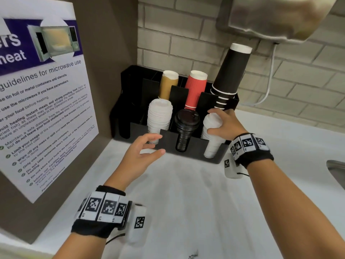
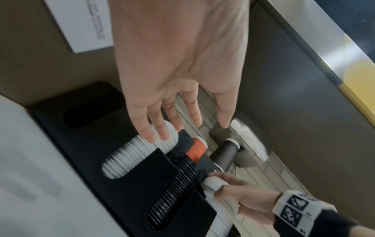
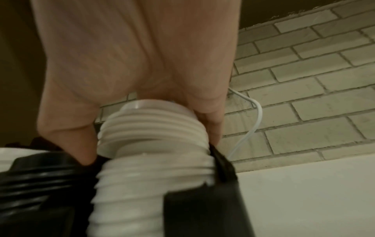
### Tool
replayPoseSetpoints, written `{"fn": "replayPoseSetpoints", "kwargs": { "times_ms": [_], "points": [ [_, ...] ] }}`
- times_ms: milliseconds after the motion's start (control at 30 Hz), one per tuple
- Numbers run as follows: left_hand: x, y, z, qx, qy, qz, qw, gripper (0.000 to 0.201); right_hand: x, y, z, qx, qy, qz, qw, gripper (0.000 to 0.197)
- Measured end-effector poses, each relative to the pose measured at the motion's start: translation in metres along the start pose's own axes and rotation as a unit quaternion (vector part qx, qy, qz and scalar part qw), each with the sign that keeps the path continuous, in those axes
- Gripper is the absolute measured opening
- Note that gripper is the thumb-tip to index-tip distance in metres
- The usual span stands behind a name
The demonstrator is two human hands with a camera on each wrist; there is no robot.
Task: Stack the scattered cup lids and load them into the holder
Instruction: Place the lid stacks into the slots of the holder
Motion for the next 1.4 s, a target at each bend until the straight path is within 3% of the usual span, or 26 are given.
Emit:
{"fn": "replayPoseSetpoints", "kwargs": {
  "times_ms": [167,333,567,700,833,967,1067,1167,1400],
  "points": [
    [0.022,-0.005,-0.027,0.151,0.079,-0.075,0.983,0.064,-0.008,-0.002,-0.007,-0.008,-0.024,-0.017,1.000,0.063],
    [0.041,0.001,-0.045,0.326,0.160,-0.068,0.929,0.086,-0.010,0.000,-0.013,-0.041,-0.054,-0.028,0.997,0.058],
    [0.044,0.009,-0.051,0.461,0.150,-0.123,0.866,0.090,-0.012,0.003,-0.023,-0.097,-0.081,0.008,0.992,0.052],
    [0.047,0.011,-0.050,0.444,0.147,-0.126,0.875,0.087,-0.007,0.000,-0.021,-0.078,-0.078,0.029,0.993,0.056],
    [0.047,0.014,-0.048,0.427,0.144,-0.126,0.884,0.087,-0.005,0.002,-0.022,-0.151,-0.060,0.052,0.985,0.061],
    [0.047,0.015,-0.046,0.420,0.145,-0.126,0.887,0.086,-0.007,-0.001,-0.012,-0.176,0.036,0.061,0.982,0.081],
    [0.048,0.015,-0.045,0.413,0.144,-0.127,0.890,0.085,-0.004,-0.004,0.000,-0.121,0.082,0.076,0.986,0.083],
    [0.049,0.014,-0.045,0.412,0.145,-0.128,0.890,0.084,-0.001,-0.004,0.005,-0.137,0.108,0.076,0.982,0.085],
    [0.049,0.013,-0.043,0.409,0.138,-0.132,0.892,0.084,-0.014,0.000,-0.011,-0.293,0.070,0.137,0.944,0.078]
  ]
}}
Point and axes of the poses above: each hand's wrist, its own x-axis towards the middle knuckle, its own z-axis out of the back of the hand, y = z × x, the point moved 1 cm from there along x, towards the middle knuckle, and after that the axes turned 12 degrees about -y, right-handed, at the moved point
